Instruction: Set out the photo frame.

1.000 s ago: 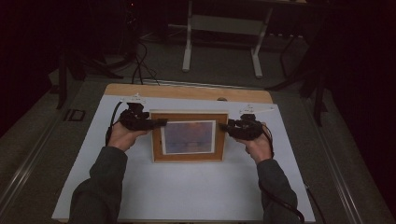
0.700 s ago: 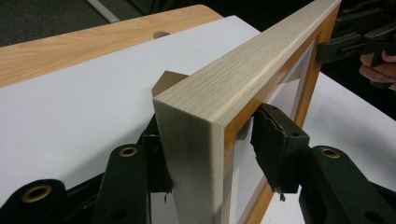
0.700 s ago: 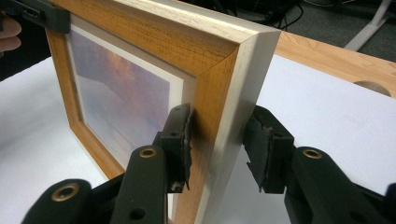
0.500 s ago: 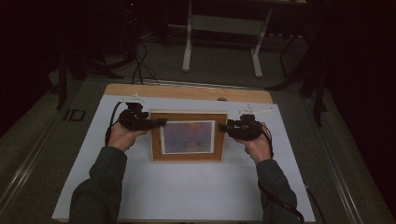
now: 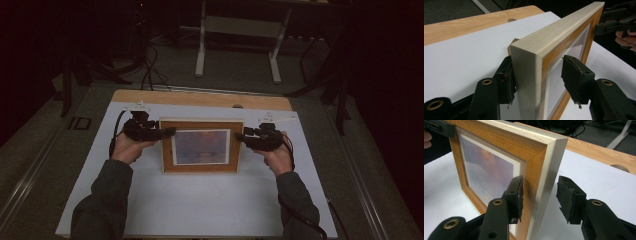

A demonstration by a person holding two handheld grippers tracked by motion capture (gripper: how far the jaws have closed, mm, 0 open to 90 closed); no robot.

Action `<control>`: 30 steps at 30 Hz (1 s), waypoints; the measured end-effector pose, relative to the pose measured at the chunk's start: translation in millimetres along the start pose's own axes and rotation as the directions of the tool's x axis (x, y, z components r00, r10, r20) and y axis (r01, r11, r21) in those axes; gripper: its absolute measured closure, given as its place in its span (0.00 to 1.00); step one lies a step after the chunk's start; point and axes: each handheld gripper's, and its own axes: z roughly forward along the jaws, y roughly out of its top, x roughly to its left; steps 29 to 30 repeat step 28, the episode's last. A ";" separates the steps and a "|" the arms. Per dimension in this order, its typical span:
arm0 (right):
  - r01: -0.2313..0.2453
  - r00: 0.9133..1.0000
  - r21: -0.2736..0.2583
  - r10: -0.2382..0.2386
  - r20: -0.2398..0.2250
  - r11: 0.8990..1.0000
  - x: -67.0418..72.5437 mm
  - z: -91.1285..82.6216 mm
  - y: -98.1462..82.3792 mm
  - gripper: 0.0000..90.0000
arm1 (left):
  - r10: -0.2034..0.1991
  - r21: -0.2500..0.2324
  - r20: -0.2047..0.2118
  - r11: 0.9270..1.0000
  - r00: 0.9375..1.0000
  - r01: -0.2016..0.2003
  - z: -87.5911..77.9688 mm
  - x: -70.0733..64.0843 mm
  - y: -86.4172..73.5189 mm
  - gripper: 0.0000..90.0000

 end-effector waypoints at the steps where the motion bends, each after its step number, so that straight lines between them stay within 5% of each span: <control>1: 0.000 1.000 0.000 0.000 -0.001 1.000 0.1 -0.2 -0.3 0.61 | -0.002 -0.007 0.001 1.000 1.000 0.002 -2.4 -0.4 -0.7 0.51; 11: -0.022 0.999 0.035 0.022 -0.024 0.999 -1.5 -1.6 -6.9 0.55 | 0.011 -0.030 -0.006 0.999 1.000 -0.012 -21.0 -4.4 -9.3 0.49; 19: -0.023 0.999 0.047 0.025 -0.038 0.999 -1.0 -6.2 -13.2 0.52 | -0.025 -0.063 -0.041 0.998 0.999 0.022 -38.2 -2.3 -21.6 0.49; 24: -0.022 0.999 0.053 0.024 -0.037 0.998 -1.2 -11.2 -17.2 0.51 | -0.040 -0.072 -0.080 0.997 0.996 0.034 -48.3 -2.4 -32.0 0.49; 28: -0.034 0.999 0.057 0.036 -0.039 0.998 -2.6 -15.4 -24.5 0.48 | -0.052 -0.074 -0.165 0.996 0.985 0.040 -56.8 -5.7 -48.6 0.49; 30: -0.034 0.999 0.057 0.036 -0.039 0.998 -2.6 -15.4 -24.5 0.48 | -0.052 -0.074 -0.165 0.996 0.985 0.040 -56.8 -5.7 -48.6 0.49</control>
